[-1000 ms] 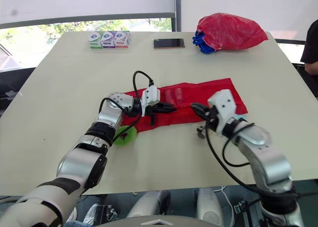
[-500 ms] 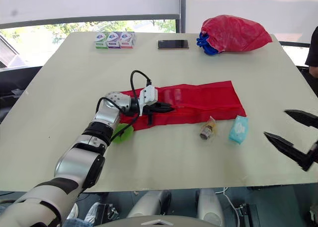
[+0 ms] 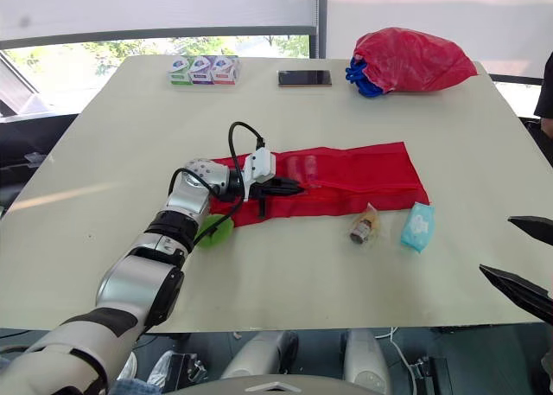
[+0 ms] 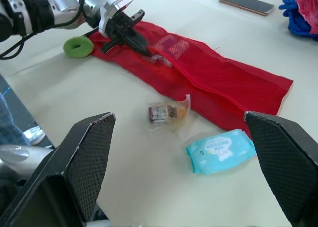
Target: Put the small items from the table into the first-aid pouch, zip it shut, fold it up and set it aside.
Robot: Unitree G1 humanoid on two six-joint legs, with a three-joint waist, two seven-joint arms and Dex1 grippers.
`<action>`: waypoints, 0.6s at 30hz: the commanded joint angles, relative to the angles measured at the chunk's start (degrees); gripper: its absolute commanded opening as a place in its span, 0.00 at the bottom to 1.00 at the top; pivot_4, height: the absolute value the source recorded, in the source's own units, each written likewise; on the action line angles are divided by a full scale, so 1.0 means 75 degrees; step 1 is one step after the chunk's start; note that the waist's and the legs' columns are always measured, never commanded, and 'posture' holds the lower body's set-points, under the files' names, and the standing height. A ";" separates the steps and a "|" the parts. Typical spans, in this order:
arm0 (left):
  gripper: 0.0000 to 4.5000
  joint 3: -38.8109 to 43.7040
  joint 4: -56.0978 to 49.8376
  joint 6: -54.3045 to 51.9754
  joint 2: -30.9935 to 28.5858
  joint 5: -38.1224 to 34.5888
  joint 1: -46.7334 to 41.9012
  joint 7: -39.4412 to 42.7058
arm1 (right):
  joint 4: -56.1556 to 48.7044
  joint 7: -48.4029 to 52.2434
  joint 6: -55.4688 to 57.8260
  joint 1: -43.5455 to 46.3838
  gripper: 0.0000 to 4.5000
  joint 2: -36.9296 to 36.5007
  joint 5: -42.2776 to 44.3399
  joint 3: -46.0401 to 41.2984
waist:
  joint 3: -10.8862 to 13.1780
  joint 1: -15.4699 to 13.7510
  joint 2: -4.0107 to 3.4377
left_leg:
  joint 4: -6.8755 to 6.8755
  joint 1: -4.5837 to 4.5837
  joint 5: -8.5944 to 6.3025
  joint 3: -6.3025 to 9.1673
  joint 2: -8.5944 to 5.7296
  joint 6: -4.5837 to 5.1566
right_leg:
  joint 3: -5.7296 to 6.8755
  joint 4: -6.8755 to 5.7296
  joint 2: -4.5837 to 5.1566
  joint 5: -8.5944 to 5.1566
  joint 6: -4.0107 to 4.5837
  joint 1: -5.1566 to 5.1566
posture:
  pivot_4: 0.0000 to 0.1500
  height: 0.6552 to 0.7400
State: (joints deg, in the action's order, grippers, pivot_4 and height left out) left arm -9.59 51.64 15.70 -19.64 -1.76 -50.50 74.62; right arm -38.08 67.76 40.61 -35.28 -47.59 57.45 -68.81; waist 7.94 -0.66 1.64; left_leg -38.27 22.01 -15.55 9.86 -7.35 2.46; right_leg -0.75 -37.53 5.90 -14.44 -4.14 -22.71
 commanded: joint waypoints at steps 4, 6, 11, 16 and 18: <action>0.00 0.0026 0.0112 0.0220 -0.0005 0.0007 -0.0279 0.0084 | 0.0159 0.0267 -0.0424 -0.0081 0.99 -0.0140 0.0010 -0.0613 | 0.0001 -0.0022 0.0002 | 0.0000 0.0002 -0.0001 -0.0001 0.0000 0.0002 | 0.0001 0.0005 0.0001 0.0000 -0.0003 0.0000 | 1.00 1.00; 0.00 0.0034 0.0114 0.0223 0.0009 0.0007 -0.0282 0.0104 | 0.0107 0.0259 -0.0445 -0.0152 0.99 -0.0114 -0.0003 -0.0586 | 0.0002 -0.0022 0.0003 | 0.0000 0.0001 -0.0001 0.0000 0.0000 0.0002 | 0.0000 0.0005 0.0006 0.0000 -0.0003 0.0001 | 1.00 1.00; 0.00 0.0046 0.0203 0.0293 0.0040 0.0044 -0.0339 0.0054 | -0.0887 -0.0941 -0.0503 -0.0396 0.99 0.0410 -0.0931 0.0524 | 0.0002 -0.0027 0.0004 | 0.0000 0.0003 -0.0002 0.0002 0.0000 0.0002 | 0.0002 0.0007 0.0008 -0.0001 -0.0004 0.0000 | 1.00 1.00; 0.00 0.0018 0.0211 0.0321 0.0123 0.0073 -0.0309 -0.0028 | -0.2235 -0.3304 0.0007 0.0089 0.99 0.1013 -0.1205 0.2802 | 0.0002 -0.0024 0.0000 | -0.0002 0.0003 -0.0001 0.0003 0.0000 0.0000 | -0.0004 0.0004 0.0015 -0.0001 -0.0006 -0.0002 | 1.00 1.00; 0.00 0.0009 0.0199 0.0327 0.0153 0.0078 -0.0297 -0.0041 | -0.2520 -0.4134 0.0281 0.0389 0.99 0.1115 -0.1505 0.3836 | 0.0003 -0.0022 0.0009 | -0.0002 0.0001 0.0000 0.0007 0.0003 -0.0002 | 0.0000 0.0003 0.0012 -0.0001 -0.0005 -0.0001 | 1.00 1.00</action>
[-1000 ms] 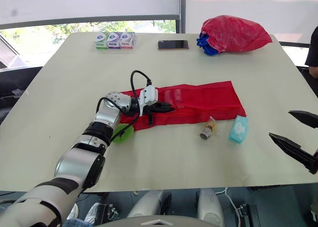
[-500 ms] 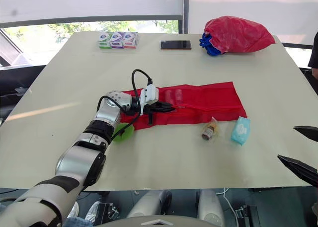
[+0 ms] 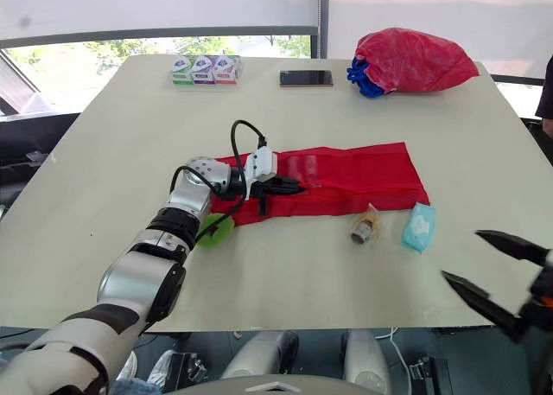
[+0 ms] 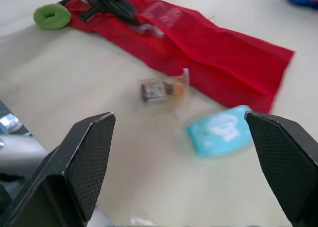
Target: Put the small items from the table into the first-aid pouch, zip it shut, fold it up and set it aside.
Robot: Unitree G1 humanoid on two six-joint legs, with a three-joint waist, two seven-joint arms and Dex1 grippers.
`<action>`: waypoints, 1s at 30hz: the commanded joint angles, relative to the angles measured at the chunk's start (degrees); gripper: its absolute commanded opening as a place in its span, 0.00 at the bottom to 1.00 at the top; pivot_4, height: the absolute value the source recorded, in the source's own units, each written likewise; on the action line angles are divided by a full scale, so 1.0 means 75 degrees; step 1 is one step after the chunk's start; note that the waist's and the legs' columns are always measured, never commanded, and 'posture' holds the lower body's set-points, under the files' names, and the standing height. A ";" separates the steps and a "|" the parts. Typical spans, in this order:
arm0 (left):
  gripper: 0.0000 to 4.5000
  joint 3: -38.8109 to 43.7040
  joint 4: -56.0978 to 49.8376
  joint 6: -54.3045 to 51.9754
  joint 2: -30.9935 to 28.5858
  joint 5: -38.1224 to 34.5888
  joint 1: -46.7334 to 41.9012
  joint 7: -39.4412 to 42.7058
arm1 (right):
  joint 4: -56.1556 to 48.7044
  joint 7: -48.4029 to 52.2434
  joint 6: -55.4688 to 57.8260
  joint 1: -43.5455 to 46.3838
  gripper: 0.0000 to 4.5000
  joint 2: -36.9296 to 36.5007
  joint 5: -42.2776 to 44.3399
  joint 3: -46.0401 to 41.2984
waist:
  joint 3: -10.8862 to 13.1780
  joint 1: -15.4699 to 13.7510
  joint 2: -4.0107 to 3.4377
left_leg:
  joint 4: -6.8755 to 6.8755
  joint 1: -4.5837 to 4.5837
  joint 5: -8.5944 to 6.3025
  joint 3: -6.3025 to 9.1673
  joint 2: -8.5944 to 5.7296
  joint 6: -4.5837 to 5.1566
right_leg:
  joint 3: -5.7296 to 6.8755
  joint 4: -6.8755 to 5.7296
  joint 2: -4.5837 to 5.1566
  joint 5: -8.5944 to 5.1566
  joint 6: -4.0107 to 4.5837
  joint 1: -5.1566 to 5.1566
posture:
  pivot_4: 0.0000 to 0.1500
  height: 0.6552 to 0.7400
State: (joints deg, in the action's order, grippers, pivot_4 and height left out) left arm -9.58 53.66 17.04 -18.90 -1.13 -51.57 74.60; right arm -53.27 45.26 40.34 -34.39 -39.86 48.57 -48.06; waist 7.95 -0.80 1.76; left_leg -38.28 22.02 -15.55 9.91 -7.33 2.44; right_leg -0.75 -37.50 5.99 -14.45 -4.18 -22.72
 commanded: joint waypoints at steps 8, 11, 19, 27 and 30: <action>0.00 0.0032 -0.0103 0.0115 0.0167 -0.0008 -0.0171 -0.0125 | -0.0152 -0.4895 0.2161 0.2635 0.99 0.1536 -0.1085 0.4374 | 0.0005 -0.0002 -0.0008 | -0.0001 0.0000 0.0001 -0.0001 -0.0005 -0.0001 | -0.0003 -0.0004 -0.0006 0.0001 0.0001 -0.0004 | 1.00 1.00; 0.00 0.0047 -0.0085 0.0110 0.0192 0.0003 -0.0174 -0.0161 | 0.0120 -0.5474 0.2604 0.3281 0.99 0.2012 -0.1273 0.5221 | 0.0004 -0.0005 -0.0009 | -0.0001 0.0001 0.0001 -0.0003 -0.0008 -0.0001 | -0.0002 -0.0005 -0.0019 0.0001 0.0001 -0.0010 | 1.00 1.00; 0.00 0.0068 0.0014 0.0134 0.0231 0.0046 -0.0172 -0.0221 | 0.0952 -0.6942 0.3500 0.4300 0.99 0.3400 -0.2025 0.6151 | 0.0003 0.0013 -0.0011 | -0.0001 -0.0001 0.0002 -0.0003 -0.0010 -0.0001 | -0.0005 -0.0010 -0.0027 0.0001 0.0001 -0.0018 | 1.00 1.00; 0.00 0.0092 0.0109 0.0186 0.0225 0.0061 -0.0210 -0.0252 | 0.1274 -0.6841 0.3421 0.4356 0.85 0.3180 -0.2837 0.6600 | 0.0001 0.0024 -0.0015 | 0.0000 -0.0001 0.0002 -0.0006 -0.0012 -0.0001 | -0.0009 -0.0016 -0.0031 0.0001 0.0002 -0.0025 | 1.00 1.00; 0.00 0.0099 0.0127 0.0192 0.0223 0.0050 -0.0216 -0.0251 | 0.1126 -0.6754 0.3454 0.4266 0.70 0.3023 -0.2946 0.6598 | 0.0001 0.0028 -0.0015 | 0.0000 -0.0002 0.0002 -0.0006 -0.0011 -0.0002 | -0.0010 -0.0017 -0.0033 0.0001 0.0002 -0.0025 | 1.00 1.00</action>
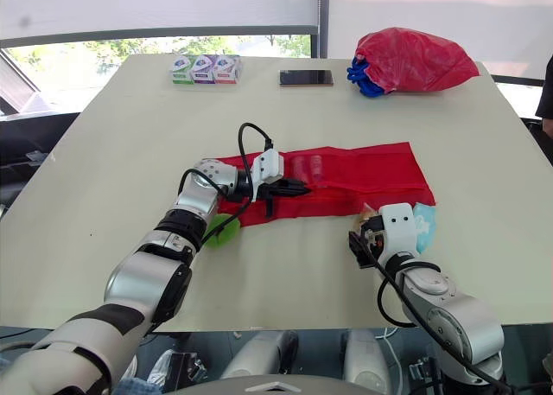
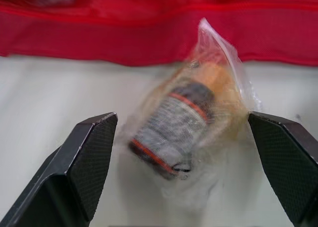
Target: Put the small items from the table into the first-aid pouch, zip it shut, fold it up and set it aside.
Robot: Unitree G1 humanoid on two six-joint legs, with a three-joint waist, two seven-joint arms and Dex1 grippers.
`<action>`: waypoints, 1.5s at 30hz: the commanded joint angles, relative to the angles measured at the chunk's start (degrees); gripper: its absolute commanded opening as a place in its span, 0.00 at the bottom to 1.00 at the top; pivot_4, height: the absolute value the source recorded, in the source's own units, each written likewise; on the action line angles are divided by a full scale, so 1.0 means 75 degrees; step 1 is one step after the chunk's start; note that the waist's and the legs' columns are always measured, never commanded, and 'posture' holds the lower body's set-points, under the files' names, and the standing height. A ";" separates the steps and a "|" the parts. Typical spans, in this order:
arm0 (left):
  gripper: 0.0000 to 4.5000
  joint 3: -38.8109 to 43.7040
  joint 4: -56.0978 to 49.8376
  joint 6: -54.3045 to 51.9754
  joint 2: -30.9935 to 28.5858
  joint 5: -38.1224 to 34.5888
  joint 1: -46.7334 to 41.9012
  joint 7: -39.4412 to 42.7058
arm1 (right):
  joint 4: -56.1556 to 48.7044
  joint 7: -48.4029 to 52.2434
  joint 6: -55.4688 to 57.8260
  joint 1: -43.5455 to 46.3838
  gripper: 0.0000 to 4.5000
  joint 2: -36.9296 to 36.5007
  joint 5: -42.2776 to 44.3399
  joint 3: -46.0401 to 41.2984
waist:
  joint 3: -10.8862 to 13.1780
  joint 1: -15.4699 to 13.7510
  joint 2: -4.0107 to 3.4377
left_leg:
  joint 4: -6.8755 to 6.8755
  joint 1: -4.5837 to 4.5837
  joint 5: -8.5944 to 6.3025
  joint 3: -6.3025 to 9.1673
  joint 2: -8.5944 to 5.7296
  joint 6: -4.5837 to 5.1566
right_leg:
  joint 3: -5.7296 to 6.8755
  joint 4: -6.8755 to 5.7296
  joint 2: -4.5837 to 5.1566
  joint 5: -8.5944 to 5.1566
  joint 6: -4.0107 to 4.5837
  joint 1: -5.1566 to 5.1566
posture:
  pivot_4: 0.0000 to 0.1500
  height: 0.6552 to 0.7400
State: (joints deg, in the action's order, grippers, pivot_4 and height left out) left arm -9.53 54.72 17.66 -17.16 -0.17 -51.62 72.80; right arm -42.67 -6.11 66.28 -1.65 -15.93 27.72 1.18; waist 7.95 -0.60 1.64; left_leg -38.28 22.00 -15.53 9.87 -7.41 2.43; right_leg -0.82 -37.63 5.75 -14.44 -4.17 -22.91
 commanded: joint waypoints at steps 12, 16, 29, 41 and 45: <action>0.00 0.0101 -0.0109 0.0068 0.0084 -0.0141 -0.0176 -0.0002 | -0.0952 0.0632 0.0983 0.0842 0.21 -0.0198 0.0131 -0.0042 | 0.0000 0.0015 0.0000 | 0.0001 0.0001 0.0000 0.0002 0.0001 0.0000 | 0.0003 0.0001 -0.0001 0.0000 0.0000 0.0000 | 1.00 1.00; 0.00 0.0108 -0.0168 0.0047 0.0107 -0.0161 -0.0152 0.0004 | -0.0621 0.0743 0.1107 0.1304 0.21 -0.0098 0.0046 0.0249 | 0.0000 0.0023 0.0000 | 0.0000 0.0002 0.0000 0.0000 0.0001 0.0000 | 0.0001 0.0001 0.0001 0.0000 0.0000 0.0000 | 1.00 1.00; 0.00 0.0037 -0.0890 -0.0147 0.0265 -0.0279 0.0252 0.0115 | 0.1737 0.1027 -0.0064 0.2468 0.21 0.0453 -0.0784 0.0741 | 0.0000 0.0114 0.0000 | 0.0001 0.0003 0.0000 0.0001 0.0001 -0.0001 | 0.0000 -0.0001 0.0003 0.0001 0.0001 -0.0004 | 1.00 1.00; 0.00 -0.0135 -0.1497 -0.0470 0.0338 -0.0340 0.0611 0.0338 | 0.3316 0.0585 -0.1449 0.3414 0.21 0.1470 -0.1649 0.0314 | 0.0001 0.0203 -0.0004 | 0.0006 0.0003 0.0001 0.0000 0.0002 -0.0002 | -0.0006 -0.0004 0.0001 0.0001 0.0002 -0.0011 | 1.00 1.00; 0.00 -0.0157 -0.1514 -0.0511 0.0340 -0.0340 0.0625 0.0301 | 0.3369 0.0594 -0.1545 0.3387 0.51 0.1579 -0.1803 0.0396 | 0.0002 0.0203 -0.0005 | 0.0006 0.0003 0.0001 -0.0002 0.0002 -0.0002 | -0.0008 -0.0004 0.0001 0.0001 0.0002 -0.0012 | 1.00 1.00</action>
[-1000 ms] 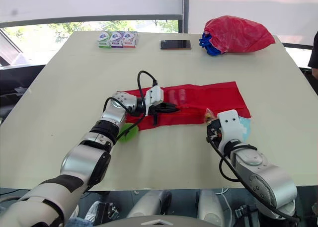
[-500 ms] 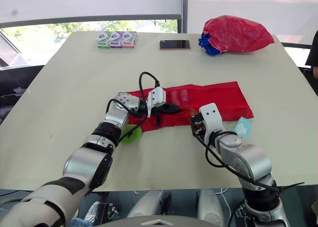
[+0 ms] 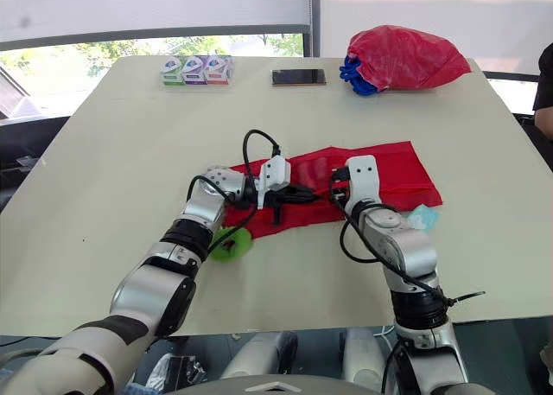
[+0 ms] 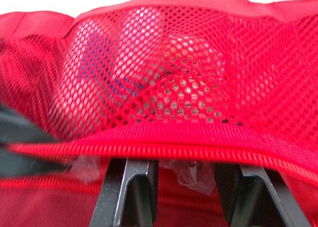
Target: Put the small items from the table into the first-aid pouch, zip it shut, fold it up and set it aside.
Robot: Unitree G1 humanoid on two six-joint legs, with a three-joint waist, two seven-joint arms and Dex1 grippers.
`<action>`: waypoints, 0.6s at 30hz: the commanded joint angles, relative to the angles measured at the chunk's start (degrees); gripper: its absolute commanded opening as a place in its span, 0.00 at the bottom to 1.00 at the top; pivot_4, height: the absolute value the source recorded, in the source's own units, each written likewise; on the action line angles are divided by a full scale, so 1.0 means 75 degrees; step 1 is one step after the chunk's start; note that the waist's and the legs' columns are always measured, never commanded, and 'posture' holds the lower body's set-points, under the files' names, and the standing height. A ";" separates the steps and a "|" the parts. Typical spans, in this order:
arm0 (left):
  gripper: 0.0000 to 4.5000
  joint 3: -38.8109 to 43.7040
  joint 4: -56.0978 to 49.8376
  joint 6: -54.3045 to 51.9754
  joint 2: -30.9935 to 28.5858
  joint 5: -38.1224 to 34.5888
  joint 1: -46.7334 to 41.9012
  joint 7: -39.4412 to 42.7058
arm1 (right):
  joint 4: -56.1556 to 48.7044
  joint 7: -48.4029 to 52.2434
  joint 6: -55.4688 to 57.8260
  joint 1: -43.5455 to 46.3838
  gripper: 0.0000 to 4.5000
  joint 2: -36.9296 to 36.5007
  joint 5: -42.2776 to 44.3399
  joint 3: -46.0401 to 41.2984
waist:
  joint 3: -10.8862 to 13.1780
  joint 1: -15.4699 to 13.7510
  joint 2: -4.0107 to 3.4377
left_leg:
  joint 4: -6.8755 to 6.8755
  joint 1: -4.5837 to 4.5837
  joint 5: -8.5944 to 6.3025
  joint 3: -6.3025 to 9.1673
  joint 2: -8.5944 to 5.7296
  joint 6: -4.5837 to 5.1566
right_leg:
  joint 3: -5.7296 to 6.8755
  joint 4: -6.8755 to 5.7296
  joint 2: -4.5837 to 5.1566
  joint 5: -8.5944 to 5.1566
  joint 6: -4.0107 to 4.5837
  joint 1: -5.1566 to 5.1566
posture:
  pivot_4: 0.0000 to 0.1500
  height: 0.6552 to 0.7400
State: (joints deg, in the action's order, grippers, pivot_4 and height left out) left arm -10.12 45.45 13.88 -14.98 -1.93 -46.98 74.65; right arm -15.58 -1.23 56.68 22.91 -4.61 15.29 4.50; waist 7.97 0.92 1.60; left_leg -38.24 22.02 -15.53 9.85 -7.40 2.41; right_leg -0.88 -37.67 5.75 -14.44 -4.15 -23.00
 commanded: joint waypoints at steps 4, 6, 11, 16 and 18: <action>0.00 0.0034 -0.0068 -0.0094 0.0048 -0.0150 -0.0130 -0.0074 | -0.0859 0.0088 0.0114 -0.0169 0.77 -0.0045 -0.0138 0.0114 | 0.0000 -0.0006 0.0000 | 0.0000 0.0001 0.0000 0.0000 0.0000 0.0000 | 0.0000 0.0000 0.0000 0.0000 0.0000 0.0000 | 1.00 1.00; 0.00 0.0040 0.0044 -0.0055 0.0038 -0.0122 -0.0188 -0.0134 | -0.1216 0.0141 0.0320 -0.0375 0.77 -0.0086 -0.0092 0.0154 | 0.0000 -0.0007 -0.0001 | 0.0001 0.0001 0.0000 0.0000 0.0000 0.0000 | -0.0001 0.0001 0.0000 0.0000 0.0000 -0.0001 | 1.00 1.00; 0.00 0.0036 0.0176 0.0014 0.0030 -0.0107 -0.0289 -0.0197 | -0.2392 0.0343 0.0997 -0.0936 0.77 -0.0364 0.0080 0.0138 | 0.0000 -0.0017 -0.0001 | 0.0001 0.0000 0.0000 0.0000 0.0000 0.0000 | -0.0001 -0.0001 -0.0002 0.0000 0.0000 -0.0001 | 1.00 1.00; 0.00 0.0036 0.0239 0.0049 0.0004 -0.0112 -0.0330 -0.0161 | -0.2900 0.0445 0.1278 -0.1226 0.39 -0.0572 0.0087 0.0105 | 0.0000 -0.0014 -0.0001 | 0.0002 0.0000 0.0000 0.0000 0.0000 0.0000 | -0.0001 0.0002 -0.0002 0.0000 -0.0001 0.0000 | 1.00 1.00; 0.00 0.0017 0.0252 0.0070 0.0004 -0.0101 -0.0325 -0.0140 | -0.2796 0.0477 0.1233 -0.1259 0.18 -0.0565 0.0064 0.0139 | 0.0000 -0.0012 -0.0001 | 0.0003 -0.0001 0.0000 0.0001 0.0000 0.0000 | -0.0001 0.0000 -0.0003 0.0000 0.0000 0.0000 | 1.00 1.00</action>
State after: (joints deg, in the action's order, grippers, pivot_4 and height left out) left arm -10.04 47.93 13.32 -14.81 -2.36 -48.11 73.50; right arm -35.01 2.12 66.29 13.49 -8.87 15.79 5.73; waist 7.97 0.83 1.59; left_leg -38.21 22.01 -15.53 9.86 -7.40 2.41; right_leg -0.88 -37.66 5.73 -14.44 -4.15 -23.01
